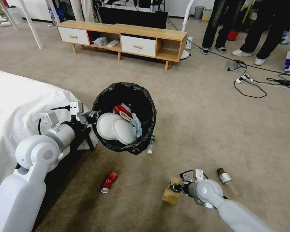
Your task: Pick up the trash bin and place the garbage on the floor into it.
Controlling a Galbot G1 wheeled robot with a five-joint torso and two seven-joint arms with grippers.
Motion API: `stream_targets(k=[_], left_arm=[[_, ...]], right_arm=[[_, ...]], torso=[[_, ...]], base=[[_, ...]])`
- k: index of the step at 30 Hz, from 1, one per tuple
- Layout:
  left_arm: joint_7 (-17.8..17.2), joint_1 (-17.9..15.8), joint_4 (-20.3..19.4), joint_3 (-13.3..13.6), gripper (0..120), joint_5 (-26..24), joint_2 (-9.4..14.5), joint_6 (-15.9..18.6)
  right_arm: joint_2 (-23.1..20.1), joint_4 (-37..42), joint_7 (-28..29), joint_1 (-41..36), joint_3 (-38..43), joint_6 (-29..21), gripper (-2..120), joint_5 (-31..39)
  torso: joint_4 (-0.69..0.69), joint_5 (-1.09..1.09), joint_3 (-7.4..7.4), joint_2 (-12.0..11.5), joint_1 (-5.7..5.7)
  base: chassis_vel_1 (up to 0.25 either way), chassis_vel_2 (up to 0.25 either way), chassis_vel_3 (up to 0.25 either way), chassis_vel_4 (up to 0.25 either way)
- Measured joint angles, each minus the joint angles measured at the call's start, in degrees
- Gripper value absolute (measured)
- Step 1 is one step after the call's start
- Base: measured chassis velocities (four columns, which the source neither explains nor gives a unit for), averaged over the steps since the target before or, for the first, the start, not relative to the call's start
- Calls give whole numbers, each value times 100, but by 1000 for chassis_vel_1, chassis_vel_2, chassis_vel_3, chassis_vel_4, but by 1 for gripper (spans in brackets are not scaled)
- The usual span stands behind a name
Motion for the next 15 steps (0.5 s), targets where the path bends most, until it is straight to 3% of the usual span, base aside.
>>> stream_targets(k=[1,3,15], left_arm=[[0,0,0,0,2,0,0,0],[0,15,18,-2,2,12,2,0],[4,2,39,3,2,13,-22,-1]], right_arm=[[0,0,0,0,0,0,16,0],[-7,52,-58,38,0,82,1,-176],[-122,487,-233,248,163,202,0,-486]], torso=[[0,0,0,0,0],[0,0,0,0,0],[0,0,0,0,0]], base=[[0,0,0,0],[0,0,0,0],[0,0,0,0]])
